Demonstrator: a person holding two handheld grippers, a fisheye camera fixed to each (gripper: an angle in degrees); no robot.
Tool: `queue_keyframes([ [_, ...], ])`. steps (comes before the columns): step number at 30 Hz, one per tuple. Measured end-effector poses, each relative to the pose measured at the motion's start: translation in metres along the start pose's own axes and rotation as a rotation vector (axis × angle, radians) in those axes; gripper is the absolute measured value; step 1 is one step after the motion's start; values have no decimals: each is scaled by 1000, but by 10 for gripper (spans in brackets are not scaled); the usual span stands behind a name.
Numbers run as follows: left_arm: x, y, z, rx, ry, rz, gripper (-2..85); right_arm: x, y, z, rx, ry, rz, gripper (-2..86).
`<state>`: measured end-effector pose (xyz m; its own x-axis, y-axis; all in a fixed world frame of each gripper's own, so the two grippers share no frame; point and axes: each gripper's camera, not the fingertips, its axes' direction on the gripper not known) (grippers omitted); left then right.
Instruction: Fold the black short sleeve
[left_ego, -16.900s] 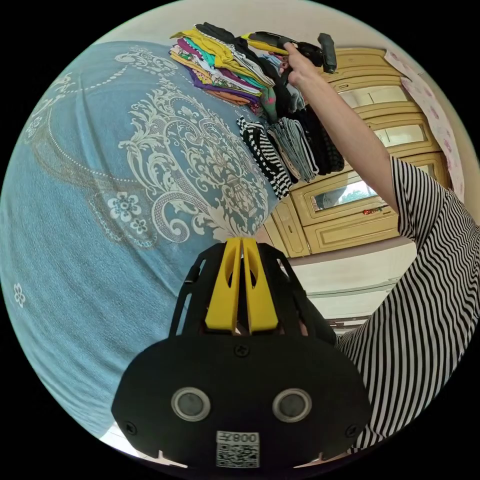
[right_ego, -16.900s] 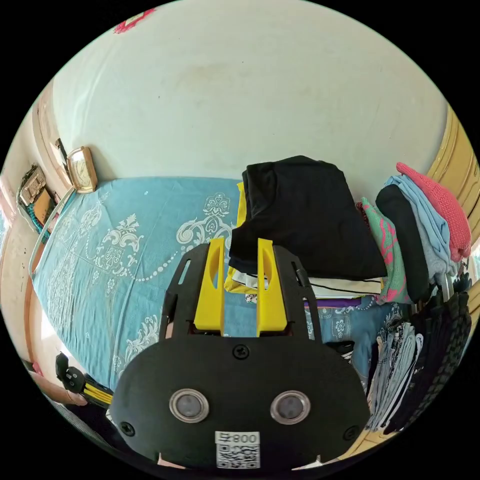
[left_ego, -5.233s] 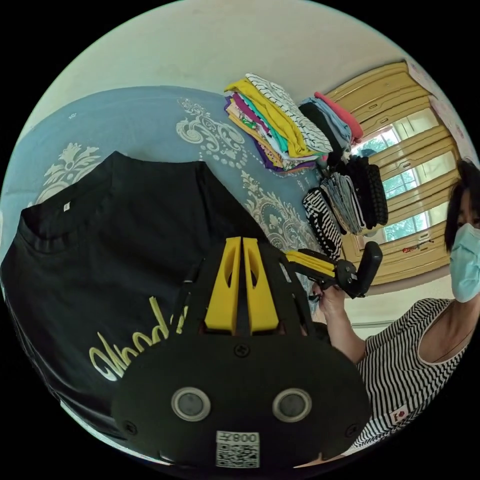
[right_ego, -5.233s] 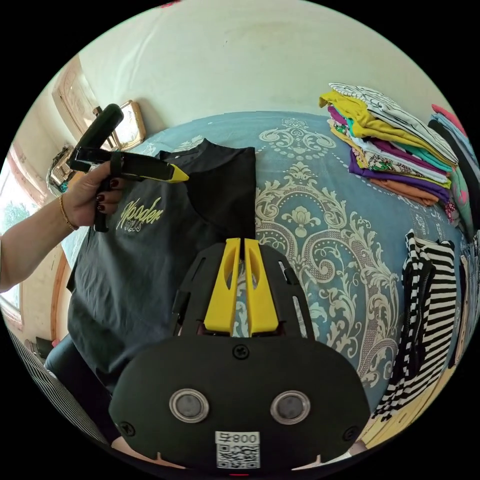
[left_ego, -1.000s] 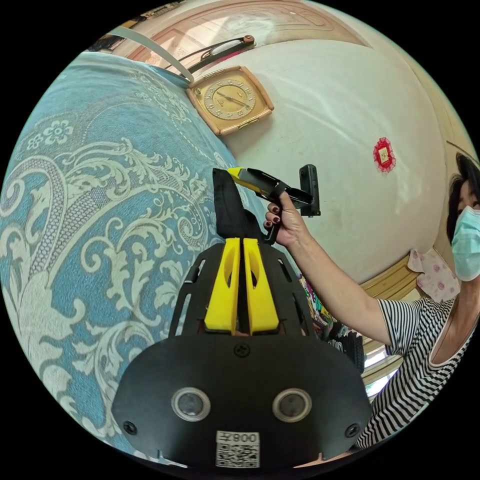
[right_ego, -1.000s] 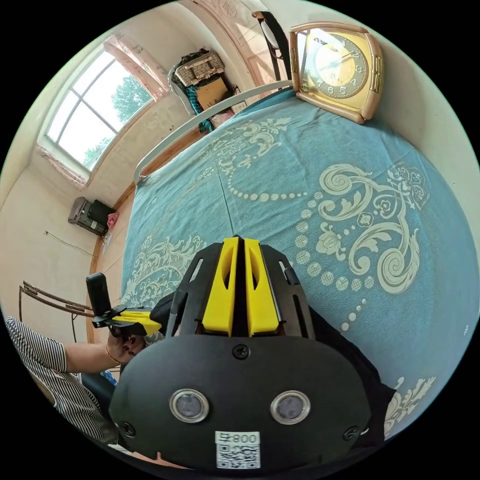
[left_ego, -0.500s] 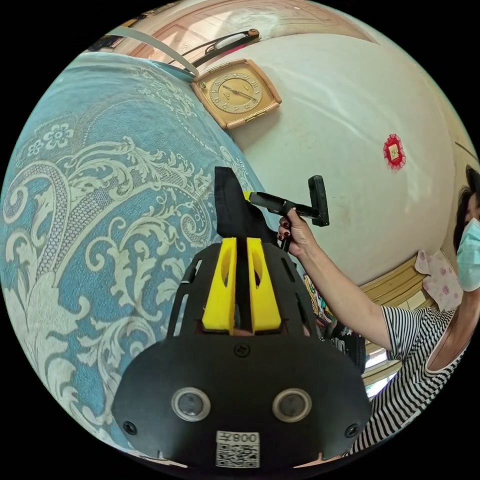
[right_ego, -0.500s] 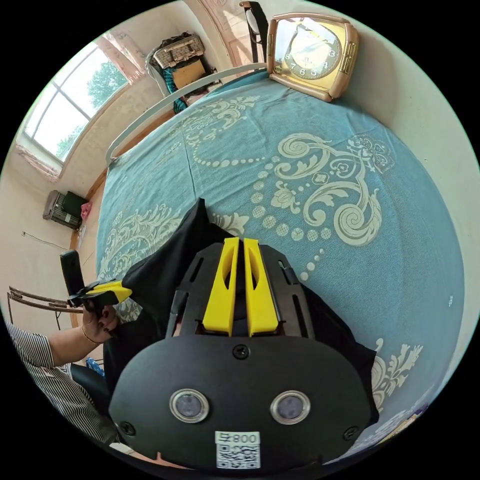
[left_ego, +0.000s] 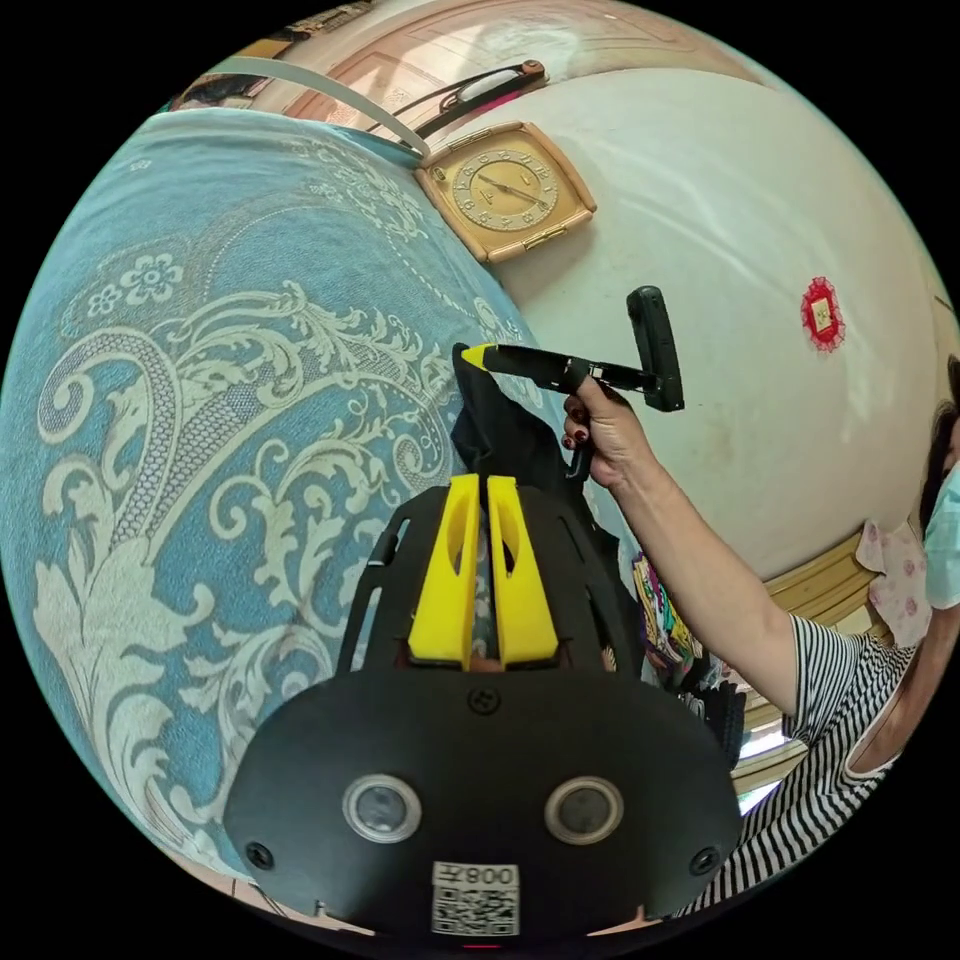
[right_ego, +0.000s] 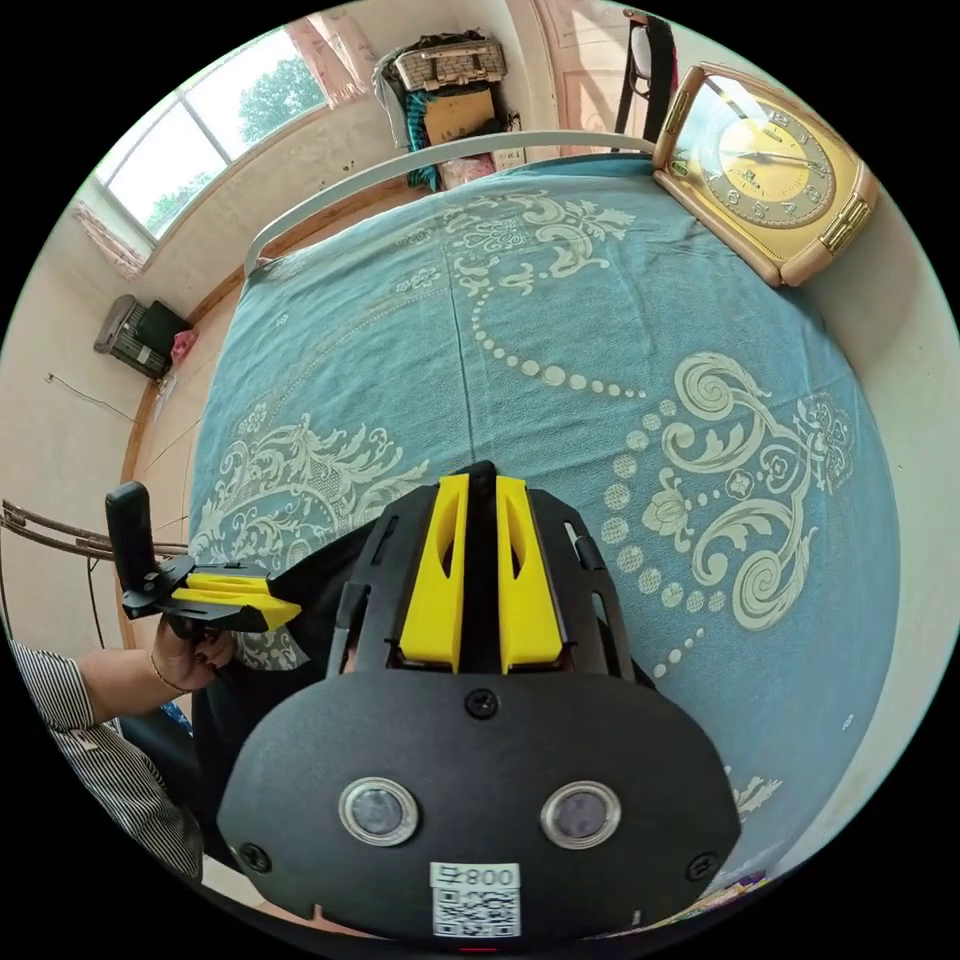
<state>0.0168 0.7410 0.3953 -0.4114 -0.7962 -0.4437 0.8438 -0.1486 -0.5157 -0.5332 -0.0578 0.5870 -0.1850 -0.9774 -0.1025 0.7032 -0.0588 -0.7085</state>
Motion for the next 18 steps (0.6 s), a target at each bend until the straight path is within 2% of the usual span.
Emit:
queue_keyframes([
  [3,16,3,-5,-7,-47,89,18,-7,1,2,20,-6,-25,31],
  [6,33,9,-6,-5,-115,178,17,-25,8,-11,134,-16,-115,15],
  [9,31,12,-2,-4,-93,167,18,-36,6,-5,140,-7,-151,15],
  [11,17,12,0,-3,-39,98,20,-34,0,15,49,-14,-119,21],
  [18,5,10,11,-19,28,47,22,-24,2,-2,149,-59,-68,56],
])
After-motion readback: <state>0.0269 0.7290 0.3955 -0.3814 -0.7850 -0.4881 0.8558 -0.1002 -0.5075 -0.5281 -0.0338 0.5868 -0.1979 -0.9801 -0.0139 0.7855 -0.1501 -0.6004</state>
